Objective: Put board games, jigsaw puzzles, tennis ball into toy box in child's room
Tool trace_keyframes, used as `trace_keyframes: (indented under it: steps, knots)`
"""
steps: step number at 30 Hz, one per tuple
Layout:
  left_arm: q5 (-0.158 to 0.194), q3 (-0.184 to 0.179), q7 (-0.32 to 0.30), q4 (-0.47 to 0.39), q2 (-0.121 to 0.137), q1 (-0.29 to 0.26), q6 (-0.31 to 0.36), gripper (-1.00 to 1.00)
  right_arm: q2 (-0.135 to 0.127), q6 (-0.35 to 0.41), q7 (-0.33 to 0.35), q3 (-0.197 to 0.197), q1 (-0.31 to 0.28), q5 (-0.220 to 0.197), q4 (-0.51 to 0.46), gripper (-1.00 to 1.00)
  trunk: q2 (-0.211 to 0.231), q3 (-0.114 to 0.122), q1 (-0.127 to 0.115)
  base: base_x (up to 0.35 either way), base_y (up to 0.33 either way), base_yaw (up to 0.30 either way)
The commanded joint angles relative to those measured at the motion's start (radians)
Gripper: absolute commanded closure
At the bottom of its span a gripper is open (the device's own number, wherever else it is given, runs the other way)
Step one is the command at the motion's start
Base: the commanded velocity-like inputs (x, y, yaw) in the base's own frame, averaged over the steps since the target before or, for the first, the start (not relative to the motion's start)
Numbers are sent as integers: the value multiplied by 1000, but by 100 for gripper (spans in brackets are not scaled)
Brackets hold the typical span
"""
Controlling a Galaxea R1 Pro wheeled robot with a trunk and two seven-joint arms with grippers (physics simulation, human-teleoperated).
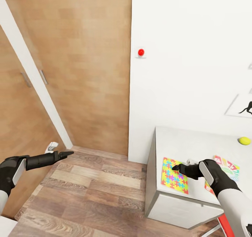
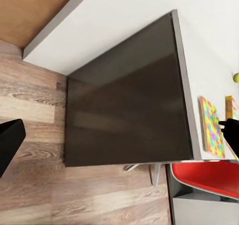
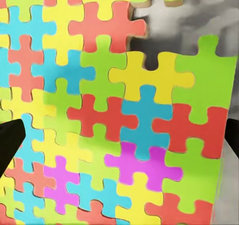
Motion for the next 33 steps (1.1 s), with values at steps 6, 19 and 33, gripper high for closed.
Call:
trace_keyframes:
  steps: [6, 19, 33]
  knots:
    - [4, 0, -2, 0, 0, -1, 7, -100, 2, 5, 9, -4, -1, 9, -1, -100, -2, -2, 1, -1, 131, 0]
    - [4, 0, -3, 0, 0, -1, 8, -100, 2, 5, 9, -4, 0, 9, -1, -100, -2, -2, 1, 57, 118, 0]
    - [4, 0, -3, 0, -1, -1, 7, -100, 1, 5, 9, -4, 0, 9, -1, -100, -2, -2, 1, 20, 74, 0]
